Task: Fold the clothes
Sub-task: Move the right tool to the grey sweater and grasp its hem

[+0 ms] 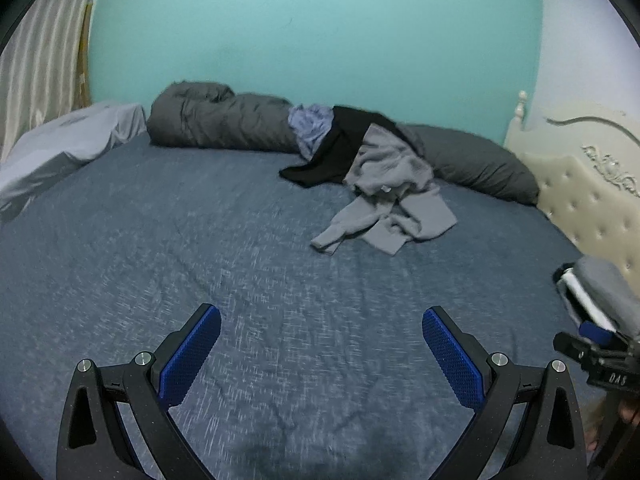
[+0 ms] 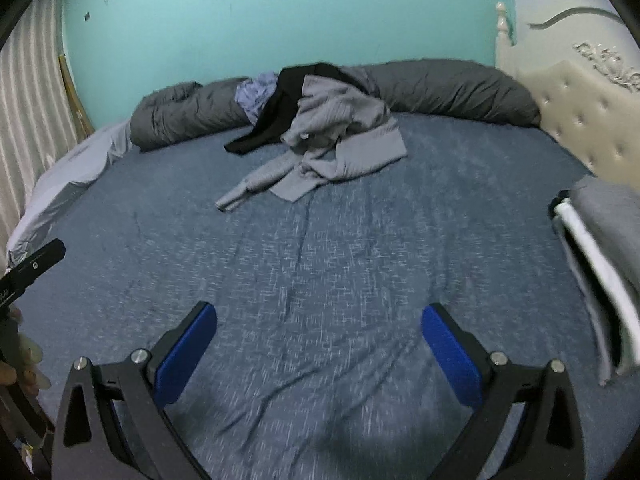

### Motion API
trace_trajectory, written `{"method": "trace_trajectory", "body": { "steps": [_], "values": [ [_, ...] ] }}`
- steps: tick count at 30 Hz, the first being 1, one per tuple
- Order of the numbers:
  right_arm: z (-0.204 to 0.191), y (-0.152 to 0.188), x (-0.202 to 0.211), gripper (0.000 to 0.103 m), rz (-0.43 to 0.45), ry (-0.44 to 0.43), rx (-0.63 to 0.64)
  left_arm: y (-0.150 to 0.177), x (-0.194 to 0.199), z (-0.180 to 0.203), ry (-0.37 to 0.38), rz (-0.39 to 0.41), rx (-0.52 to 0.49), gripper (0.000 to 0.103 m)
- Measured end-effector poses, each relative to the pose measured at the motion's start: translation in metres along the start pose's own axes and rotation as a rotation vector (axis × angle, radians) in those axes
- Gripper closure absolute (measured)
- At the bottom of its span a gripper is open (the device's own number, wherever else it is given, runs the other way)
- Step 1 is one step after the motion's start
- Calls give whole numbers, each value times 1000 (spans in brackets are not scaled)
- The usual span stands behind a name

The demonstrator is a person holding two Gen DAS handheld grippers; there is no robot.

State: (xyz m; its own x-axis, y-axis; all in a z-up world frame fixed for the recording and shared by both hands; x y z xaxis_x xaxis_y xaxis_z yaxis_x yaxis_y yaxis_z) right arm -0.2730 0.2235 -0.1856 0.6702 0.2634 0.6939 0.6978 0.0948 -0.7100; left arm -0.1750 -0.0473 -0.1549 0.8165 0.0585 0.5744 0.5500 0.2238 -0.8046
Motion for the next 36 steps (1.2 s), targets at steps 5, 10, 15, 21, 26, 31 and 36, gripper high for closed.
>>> {"method": "trace_trajectory", "body": {
  "steps": [5, 10, 15, 21, 26, 31, 36],
  "values": [
    [5, -21, -63, 0, -17, 2, 22, 7, -57, -15, -12, -39, -6, 0],
    [17, -49, -128, 0, -42, -5, 28, 20, -95, -31, 4, -70, 30, 0],
    [27, -79, -183, 4, -40, 23, 43, 30, -124, -46, -8, -108, 57, 0],
    [35, -110, -252, 13, -64, 63, 35, 27, -139, -60, -10, -120, 103, 0],
    [39, -137, -300, 18, -79, 83, 8, 35, -153, -68, -12, -153, 120, 0],
    [36, -156, -336, 19, -84, 94, 7, 38, -159, -73, -7, -162, 127, 0],
    [22, -170, -372, 55, -117, 123, 70, 39, -162, -77, 15, -173, 137, 0]
  ]
}}
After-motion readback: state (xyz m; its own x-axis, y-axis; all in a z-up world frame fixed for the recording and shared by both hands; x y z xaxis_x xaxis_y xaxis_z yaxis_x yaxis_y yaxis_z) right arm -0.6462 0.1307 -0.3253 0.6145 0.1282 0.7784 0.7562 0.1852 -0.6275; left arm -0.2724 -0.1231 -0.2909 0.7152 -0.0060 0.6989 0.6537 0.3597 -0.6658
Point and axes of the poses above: each gripper's, at about its wrist camera, not at the fingertips, and x roughly against the way its jaws point, z to its right, y to its underside, the point moved 4 cm from there along -x, roughly the way its jaws point
